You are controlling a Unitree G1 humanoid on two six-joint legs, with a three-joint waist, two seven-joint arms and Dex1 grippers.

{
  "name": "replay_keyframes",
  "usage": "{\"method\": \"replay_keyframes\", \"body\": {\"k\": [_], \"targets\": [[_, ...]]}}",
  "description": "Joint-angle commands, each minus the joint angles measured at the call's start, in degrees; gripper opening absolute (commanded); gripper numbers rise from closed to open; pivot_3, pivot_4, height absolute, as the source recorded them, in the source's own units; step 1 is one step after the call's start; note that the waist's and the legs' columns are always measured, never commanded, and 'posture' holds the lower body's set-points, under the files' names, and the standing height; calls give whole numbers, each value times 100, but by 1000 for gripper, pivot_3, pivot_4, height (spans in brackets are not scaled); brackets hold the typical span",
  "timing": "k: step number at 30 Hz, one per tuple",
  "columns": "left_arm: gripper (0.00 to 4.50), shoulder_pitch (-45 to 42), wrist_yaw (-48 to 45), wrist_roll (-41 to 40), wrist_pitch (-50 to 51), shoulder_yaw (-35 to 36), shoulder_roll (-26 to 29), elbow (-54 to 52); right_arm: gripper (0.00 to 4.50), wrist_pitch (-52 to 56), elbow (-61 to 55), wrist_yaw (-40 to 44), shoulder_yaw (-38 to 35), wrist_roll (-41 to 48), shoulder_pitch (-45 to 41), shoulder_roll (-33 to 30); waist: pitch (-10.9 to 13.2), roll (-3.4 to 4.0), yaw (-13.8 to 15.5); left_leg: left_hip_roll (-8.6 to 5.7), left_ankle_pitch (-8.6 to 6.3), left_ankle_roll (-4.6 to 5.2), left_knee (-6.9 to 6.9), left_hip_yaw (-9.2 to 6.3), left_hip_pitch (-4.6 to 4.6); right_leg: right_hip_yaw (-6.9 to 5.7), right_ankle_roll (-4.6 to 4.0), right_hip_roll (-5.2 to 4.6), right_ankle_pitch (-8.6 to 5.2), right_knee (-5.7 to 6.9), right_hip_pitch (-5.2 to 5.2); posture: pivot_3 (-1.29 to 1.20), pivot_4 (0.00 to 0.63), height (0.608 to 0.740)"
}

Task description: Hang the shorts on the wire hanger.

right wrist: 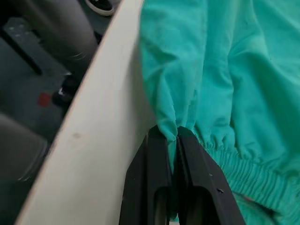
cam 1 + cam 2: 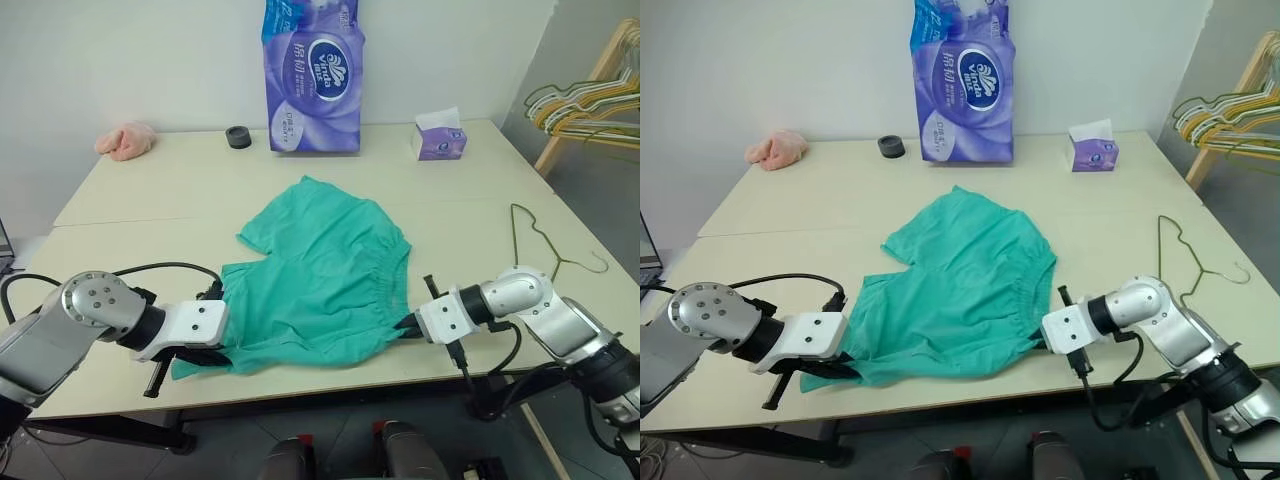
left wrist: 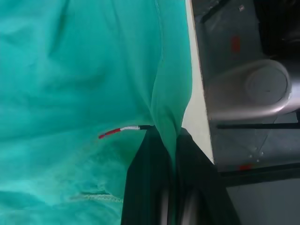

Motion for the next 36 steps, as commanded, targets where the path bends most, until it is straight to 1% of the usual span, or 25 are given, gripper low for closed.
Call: {"method": "replay_keyframes", "body": {"k": [1,3,4,5,9,10,14,15,17,19,20,23,24,25,26,27,29,32,34,36], "targets": [[17,-30,-17,49,163,115,-141,-99,0,377,-375,124,-81,-34,40,-26,0,1,8,0,0,0,0,2,0,1,0,0,0,-1,0,-148,76,740],[433,57,-88,104,148,104,-146,-80,578,680,-552,215,-108,17,55,-68,0,0,14,0,0,0,0,3,0,1,-3,1,2,0,-1,-152,77,740],[589,103,-140,101,145,121,-134,-85,774,795,-642,268,-128,51,69,-103,0,1,18,1,0,-1,0,3,0,1,-6,1,3,-1,-1,-153,78,740],[903,144,-206,60,152,161,-113,-95,1161,912,-743,346,-166,112,83,-167,1,1,21,1,-1,-1,0,3,0,2,-6,1,4,-1,-1,-153,78,740],[2037,327,-441,-162,228,346,-60,-207,2428,1275,-1054,638,-343,362,127,-426,1,0,41,1,-1,-1,0,3,-1,1,-6,0,3,-3,-1,-152,77,740],[2267,412,-528,-351,330,443,-58,-298,2736,1448,-1146,730,-436,521,108,-501,1,0,54,1,-1,-1,0,3,-1,1,-4,0,2,-4,0,-153,77,740],[3477,631,-675,-1028,729,847,-210,-590,4085,2082,-1331,788,-957,1146,-5,-614,1,0,67,4,-1,-2,0,1,0,0,-1,-2,1,-11,2,-157,79,740],[3710,567,-584,-1107,797,920,-319,-557,4103,2277,-1339,709,-1124,1308,-28,-581,2,1,68,4,-1,-2,0,1,0,1,-1,-2,1,-12,2,-160,78,740],[3710,211,-215,-1374,1081,1075,-718,-402,4103,2615,-1268,430,-1464,1529,-66,-474,2,1,80,4,-1,-2,0,0,1,0,-1,-2,1,-14,4,-164,77,740],[3710,-259,497,-1595,1382,1249,-1376,-278,4103,2881,-1156,-49,-1811,1639,-62,-264,1,-1,108,4,-1,-2,1,-5,-1,-5,-1,-2,1,-19,7,-170,78,740],[3710,-428,926,-1520,1385,1285,-1744,-253,4103,2985,-1103,-389,-2020,1656,-9,-105,-1,-7,122,3,-1,-2,1,-12,0,-4,-2,-3,2,-25,15,-174,79,740],[3710,-587,1769,-1146,1287,1248,-2502,-266,4103,3097,-1010,-1259,-2505,1508,324,252,-12,-21,111,0,-1,-3,4,-13,-3,7,-7,-6,10,-24,15,-188,82,740],[3879,-621,2064,-1015,1259,1208,-2734,-246,4103,3079,-901,-1749,-2732,1332,585,410,-15,-25,114,-1,-2,-4,2,-12,-2,14,-8,-8,10,-24,15,-192,81,740],[4068,-662,2223,-954,1251,1103,-2945,-285,4274,3053,-804,-2184,-2941,1190,810,559,-16,-28,113,-1,-3,-6,1,-12,-3,13,-8,-11,11,-25,15,-197,82,740],[4281,-688,2307,-911,1250,1035,-3079,-318,4478,3036,-750,-2463,-3073,1099,952,661,-16,-28,113,-1,-4,-9,2,-12,-6,14,-8,-12,10,-24,11,-201,83,740],[4482,-768,2402,-840,1213,946,-3243,-329,4500,3088,-707,-2759,-3249,1073,1130,798,-16,-27,103,-1,-5,-9,1,-11,-8,16,-9,-12,11,-24,10,-207,84,740],[4482,-910,2505,-715,1107,838,-3445,-293,4500,3127,-639,-3246,-3446,959,1314,994,-16,-26,95,-3,-5,-9,0,-5,-7,23,-9,-12,11,-21,7,-220,85,740],[4482,-1198,2511,-509,869,682,-3646,-71,4500,3393,-330,-4421,-3769,596,1295,1406,-16,-26,63,-2,-5,-9,0,-3,-2,27,-10,-6,11,-16,7,-231,87,740],[4482,-1353,2404,-430,772,589,-3673,73,4500,3619,-138,-5030,-3929,395,1214,1594,-19,-19,43,-1,-5,-9,-1,-1,0,29,-12,-1,11,-16,7,-238,88,740],[4482,-1596,2046,-247,475,353,-3600,319,4500,3962,157,-5444,-4252,541,1086,1840,-20,-16,10,0,-5,-9,-4,5,2,34,-13,2,10,-16,7,-249,88,740]]}}
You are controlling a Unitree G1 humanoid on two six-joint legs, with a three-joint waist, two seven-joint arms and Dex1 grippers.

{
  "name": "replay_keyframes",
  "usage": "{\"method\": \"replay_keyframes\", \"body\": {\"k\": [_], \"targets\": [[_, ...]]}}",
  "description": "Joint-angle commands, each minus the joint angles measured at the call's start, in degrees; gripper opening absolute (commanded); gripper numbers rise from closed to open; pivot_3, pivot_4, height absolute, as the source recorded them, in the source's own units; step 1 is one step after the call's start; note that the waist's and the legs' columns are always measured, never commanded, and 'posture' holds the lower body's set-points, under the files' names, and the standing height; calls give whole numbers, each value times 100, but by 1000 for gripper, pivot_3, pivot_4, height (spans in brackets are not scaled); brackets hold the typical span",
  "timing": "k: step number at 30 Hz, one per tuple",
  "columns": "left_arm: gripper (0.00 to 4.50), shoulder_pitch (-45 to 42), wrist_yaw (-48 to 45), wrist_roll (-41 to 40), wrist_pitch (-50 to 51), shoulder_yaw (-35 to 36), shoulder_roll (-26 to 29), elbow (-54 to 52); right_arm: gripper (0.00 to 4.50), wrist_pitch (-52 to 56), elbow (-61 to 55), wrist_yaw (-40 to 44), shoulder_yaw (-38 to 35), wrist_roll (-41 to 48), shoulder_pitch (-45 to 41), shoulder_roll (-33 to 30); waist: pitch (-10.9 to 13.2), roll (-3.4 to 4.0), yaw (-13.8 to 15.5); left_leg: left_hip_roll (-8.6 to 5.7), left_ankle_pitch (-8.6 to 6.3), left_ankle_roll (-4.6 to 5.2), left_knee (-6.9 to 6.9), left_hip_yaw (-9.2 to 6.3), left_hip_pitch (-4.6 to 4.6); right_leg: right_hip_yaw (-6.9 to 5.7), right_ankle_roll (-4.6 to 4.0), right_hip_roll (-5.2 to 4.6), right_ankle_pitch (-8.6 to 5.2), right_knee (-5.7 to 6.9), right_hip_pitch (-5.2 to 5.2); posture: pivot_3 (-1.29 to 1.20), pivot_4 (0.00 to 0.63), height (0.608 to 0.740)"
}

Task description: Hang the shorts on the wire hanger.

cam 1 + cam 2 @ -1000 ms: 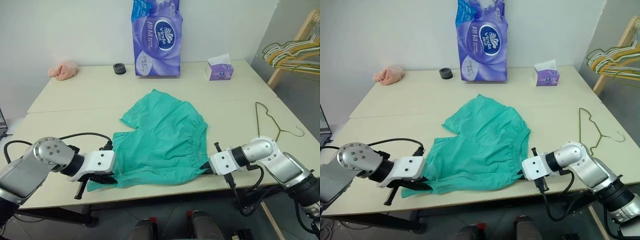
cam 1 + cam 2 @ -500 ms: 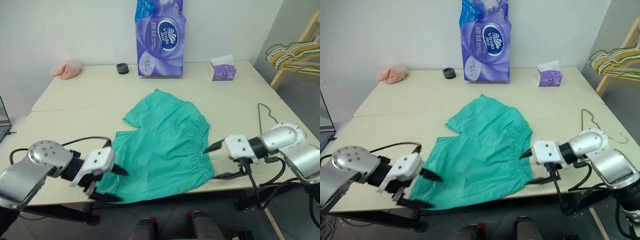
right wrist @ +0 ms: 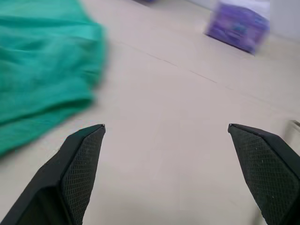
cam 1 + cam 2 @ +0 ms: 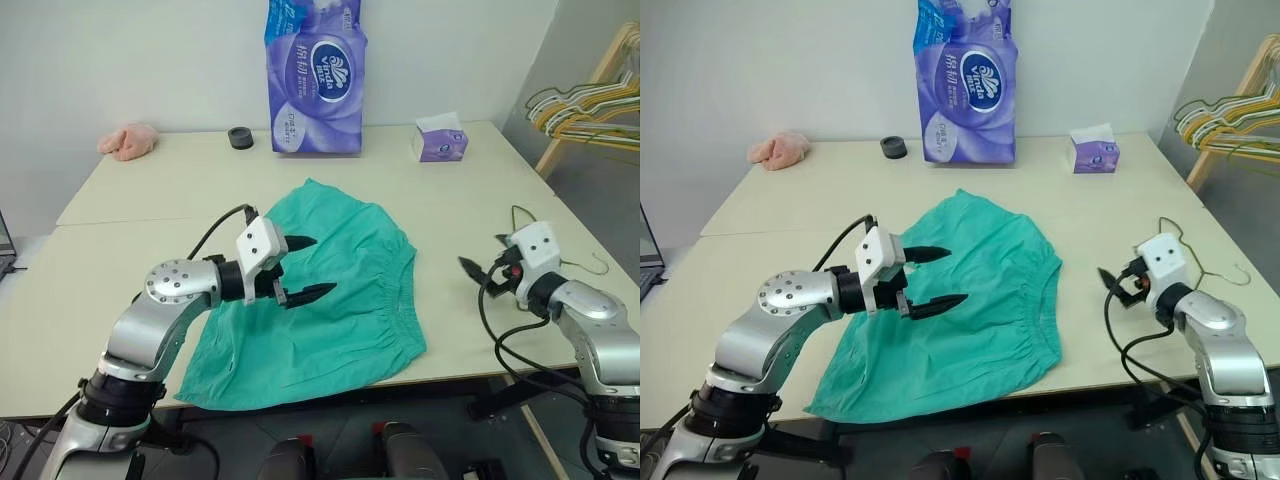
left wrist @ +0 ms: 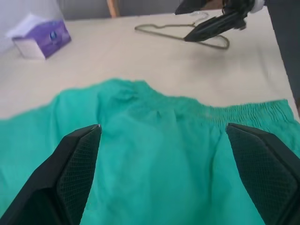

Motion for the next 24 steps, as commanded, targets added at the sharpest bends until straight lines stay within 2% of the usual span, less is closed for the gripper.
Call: {"method": "replay_keyframes", "body": {"k": [1,7,11,21,24], "targets": [[4482,-380,-510,239,-451,-269,91,304,4500,506,447,-880,-554,-4,-336,258,0,2,-55,0,0,0,0,3,-1,3,0,1,0,-1,-1,-264,89,740],[4482,-833,-990,417,-769,-555,-31,725,4500,399,1939,-1674,-744,-275,-1115,218,1,7,-209,1,0,2,-1,19,0,13,2,2,-1,-5,-1,-262,87,740],[4482,-935,-1164,500,-898,-654,-70,792,4500,374,2507,-1979,-908,-243,-1377,235,-1,10,-352,2,-2,5,-8,21,-2,16,7,2,-4,-12,-1,-255,87,740],[4482,-992,-1287,567,-882,-672,-104,767,4500,530,3878,-1476,-638,-243,-1769,-20,-2,10,-518,2,-8,16,-8,21,-2,17,11,2,-6,-16,2,-258,89,740],[4500,-1013,-1306,608,-918,-681,-111,797,3915,582,4727,-1276,-506,-289,-2086,-194,-6,5,-564,2,-10,18,-8,20,-1,15,12,2,-5,-25,10,-259,89,740]]}}
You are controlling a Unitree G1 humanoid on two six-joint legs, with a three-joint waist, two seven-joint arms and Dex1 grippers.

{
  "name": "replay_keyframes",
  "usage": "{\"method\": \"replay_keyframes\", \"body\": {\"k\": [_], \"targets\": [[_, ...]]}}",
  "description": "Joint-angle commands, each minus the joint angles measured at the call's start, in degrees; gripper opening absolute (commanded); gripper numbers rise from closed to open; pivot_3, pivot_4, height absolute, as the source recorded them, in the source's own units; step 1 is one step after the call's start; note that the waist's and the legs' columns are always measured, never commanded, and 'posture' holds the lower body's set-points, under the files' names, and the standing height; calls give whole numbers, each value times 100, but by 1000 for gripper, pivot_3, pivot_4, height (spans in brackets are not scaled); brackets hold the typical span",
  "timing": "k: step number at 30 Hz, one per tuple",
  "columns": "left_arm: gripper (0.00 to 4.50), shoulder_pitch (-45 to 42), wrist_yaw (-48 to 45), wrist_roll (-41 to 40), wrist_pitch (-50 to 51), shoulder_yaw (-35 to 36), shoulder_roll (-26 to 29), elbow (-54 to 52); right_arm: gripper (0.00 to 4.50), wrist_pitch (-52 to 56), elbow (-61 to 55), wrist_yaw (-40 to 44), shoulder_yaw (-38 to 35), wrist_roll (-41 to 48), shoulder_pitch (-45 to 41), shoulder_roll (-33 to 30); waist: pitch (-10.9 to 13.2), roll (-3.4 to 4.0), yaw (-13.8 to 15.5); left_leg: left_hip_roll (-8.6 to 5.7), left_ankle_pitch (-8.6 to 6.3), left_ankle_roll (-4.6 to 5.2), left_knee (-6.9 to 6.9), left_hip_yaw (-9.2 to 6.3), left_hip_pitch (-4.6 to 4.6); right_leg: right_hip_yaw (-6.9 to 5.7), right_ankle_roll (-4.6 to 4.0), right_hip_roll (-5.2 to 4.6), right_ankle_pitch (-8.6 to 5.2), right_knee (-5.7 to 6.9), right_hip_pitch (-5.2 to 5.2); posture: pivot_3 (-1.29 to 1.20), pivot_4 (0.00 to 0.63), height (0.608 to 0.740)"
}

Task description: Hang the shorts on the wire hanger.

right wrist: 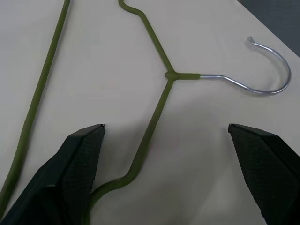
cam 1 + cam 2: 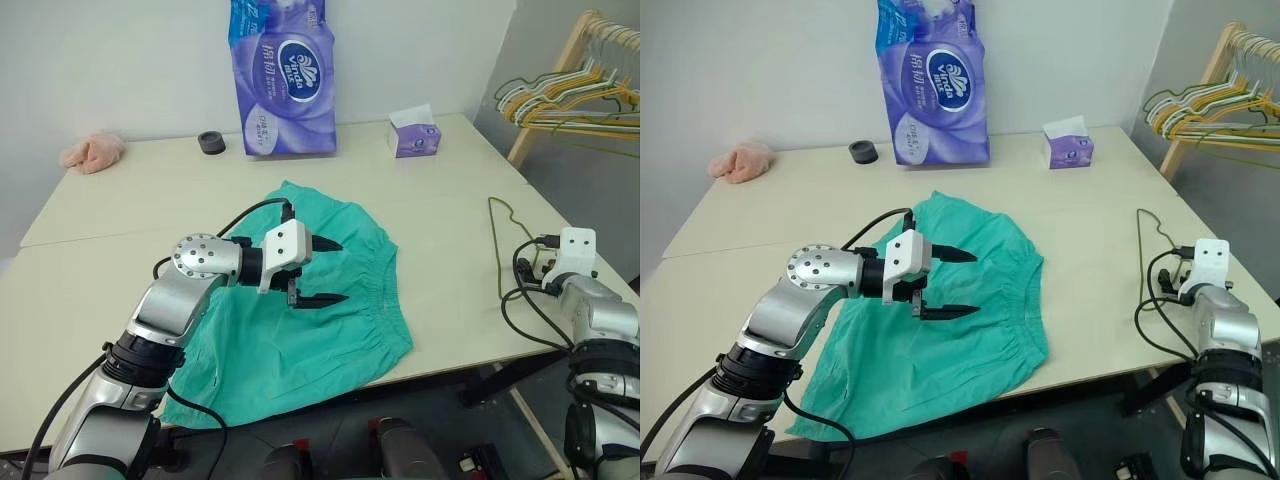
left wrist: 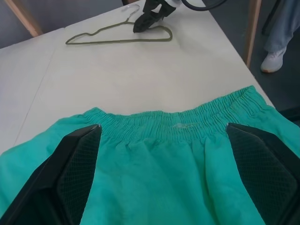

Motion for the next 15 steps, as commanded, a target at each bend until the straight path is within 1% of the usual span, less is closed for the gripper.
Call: {"method": "replay_keyframes", "body": {"k": [1,2,4,6,7,11,12,15], "targets": [[4500,-133,-56,40,-113,36,1,-45,3606,136,1022,208,180,-110,-229,-203,-4,-2,-19,0,0,0,0,0,0,0,2,0,1,-5,2,-258,88,740],[4500,-128,-62,54,-127,35,12,-47,3219,152,1208,240,187,-93,-310,-230,-10,-3,-18,0,0,1,0,-2,0,-2,3,0,3,-13,6,-256,87,740],[4500,-103,-71,79,-152,47,36,-63,2579,94,1521,295,284,-132,-436,-293,-21,-14,-17,1,-1,2,-1,-8,-1,-8,7,1,5,-28,15,-254,86,740],[4500,-76,-67,91,-155,73,46,-79,1814,-5,1742,284,368,-182,-533,-323,-29,-26,-10,-1,-3,5,1,-14,1,-15,15,-2,10,-45,31,-250,84,740],[4500,-62,-54,97,-154,88,46,-87,1552,-47,1836,232,371,-181,-577,-319,-30,-28,-7,-2,-4,6,2,-18,2,-18,19,-4,12,-53,41,-248,83,740],[4500,-2,20,92,-80,151,55,-143,235,-376,2109,-32,311,-130,-700,-294,-39,-31,23,-5,-12,18,4,-39,34,-42,28,-9,18,-95,101,-238,76,740],[4500,12,38,109,-67,161,75,-140,30,-447,2127,-56,294,-103,-729,-293,-41,-30,26,-5,-18,28,3,-43,38,-46,31,-9,20,-105,110,-237,75,740],[4500,27,196,114,-72,279,69,7,30,-605,1814,178,383,-72,-744,-316,-43,-29,21,-5,-18,29,3,-43,36,-44,39,-9,27,-123,114,-237,75,740]]}}
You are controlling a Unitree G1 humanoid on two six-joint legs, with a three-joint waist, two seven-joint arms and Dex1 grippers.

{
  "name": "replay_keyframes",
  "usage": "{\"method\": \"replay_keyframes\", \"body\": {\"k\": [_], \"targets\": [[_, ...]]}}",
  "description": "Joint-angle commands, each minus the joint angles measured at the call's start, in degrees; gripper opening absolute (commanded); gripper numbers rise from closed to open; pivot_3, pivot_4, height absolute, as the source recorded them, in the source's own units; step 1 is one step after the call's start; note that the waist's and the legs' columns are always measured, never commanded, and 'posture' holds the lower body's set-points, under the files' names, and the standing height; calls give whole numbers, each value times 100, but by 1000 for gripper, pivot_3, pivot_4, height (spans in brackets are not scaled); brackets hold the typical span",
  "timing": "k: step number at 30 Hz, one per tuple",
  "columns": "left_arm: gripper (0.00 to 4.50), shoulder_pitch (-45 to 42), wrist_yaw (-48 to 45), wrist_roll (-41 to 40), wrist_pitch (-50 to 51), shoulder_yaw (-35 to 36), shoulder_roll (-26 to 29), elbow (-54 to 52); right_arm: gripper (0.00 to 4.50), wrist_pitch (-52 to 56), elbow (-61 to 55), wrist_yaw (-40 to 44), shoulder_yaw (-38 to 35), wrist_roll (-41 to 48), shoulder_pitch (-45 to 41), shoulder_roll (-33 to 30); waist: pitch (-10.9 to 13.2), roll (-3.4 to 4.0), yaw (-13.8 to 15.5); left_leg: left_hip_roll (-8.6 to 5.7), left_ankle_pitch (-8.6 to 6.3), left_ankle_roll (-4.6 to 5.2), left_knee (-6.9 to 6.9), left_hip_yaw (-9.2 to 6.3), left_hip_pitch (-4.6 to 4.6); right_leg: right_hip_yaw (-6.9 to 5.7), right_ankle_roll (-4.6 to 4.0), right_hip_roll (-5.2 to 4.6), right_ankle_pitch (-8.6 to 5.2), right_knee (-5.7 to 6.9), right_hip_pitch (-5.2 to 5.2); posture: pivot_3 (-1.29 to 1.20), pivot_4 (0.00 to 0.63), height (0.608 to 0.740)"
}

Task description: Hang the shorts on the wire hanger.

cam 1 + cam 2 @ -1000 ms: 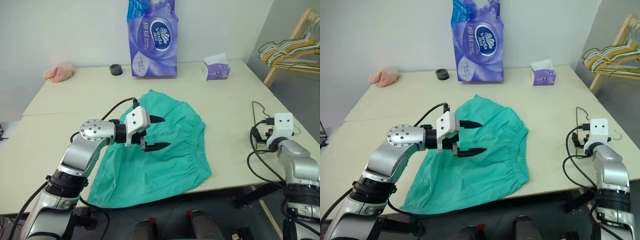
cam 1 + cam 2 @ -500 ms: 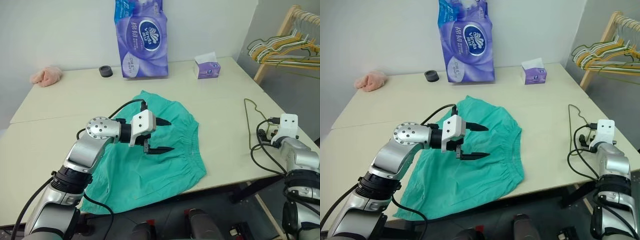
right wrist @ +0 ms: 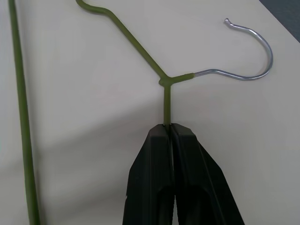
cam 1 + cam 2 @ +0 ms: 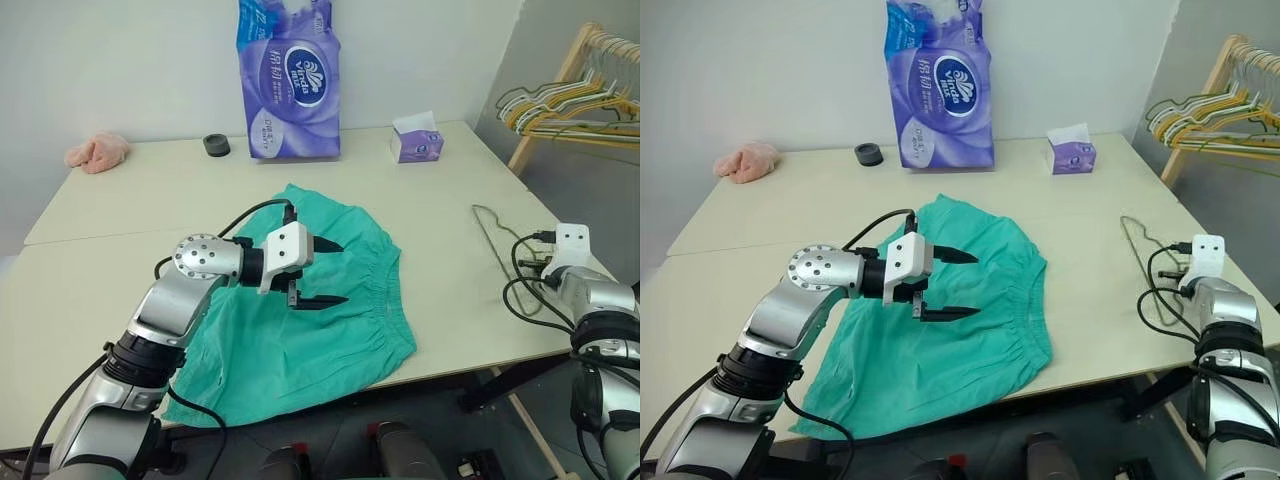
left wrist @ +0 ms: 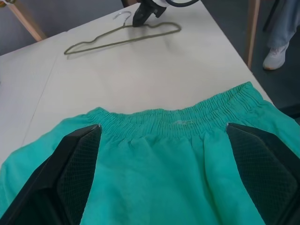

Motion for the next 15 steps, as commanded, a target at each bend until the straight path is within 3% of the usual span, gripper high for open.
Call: {"method": "replay_keyframes", "body": {"k": [1,9,15], "targets": [[4500,-38,256,-21,24,358,11,103,30,-96,-227,229,92,-28,157,-54,0,0,-6,0,0,0,0,0,-1,1,3,0,2,-4,0,-237,75,740],[4500,-873,1217,229,-255,1046,-88,1903,30,-640,-3153,983,708,-248,806,-274,4,73,-55,-3,0,1,0,8,-27,15,10,-1,5,5,-37,-259,76,740],[4500,-1514,1002,-75,44,1387,-69,2916,30,-1101,-4463,1518,1260,-510,944,-414,-1,80,-84,-5,-2,-2,-1,10,-41,21,12,-1,6,12,-62,-271,77,740]]}}
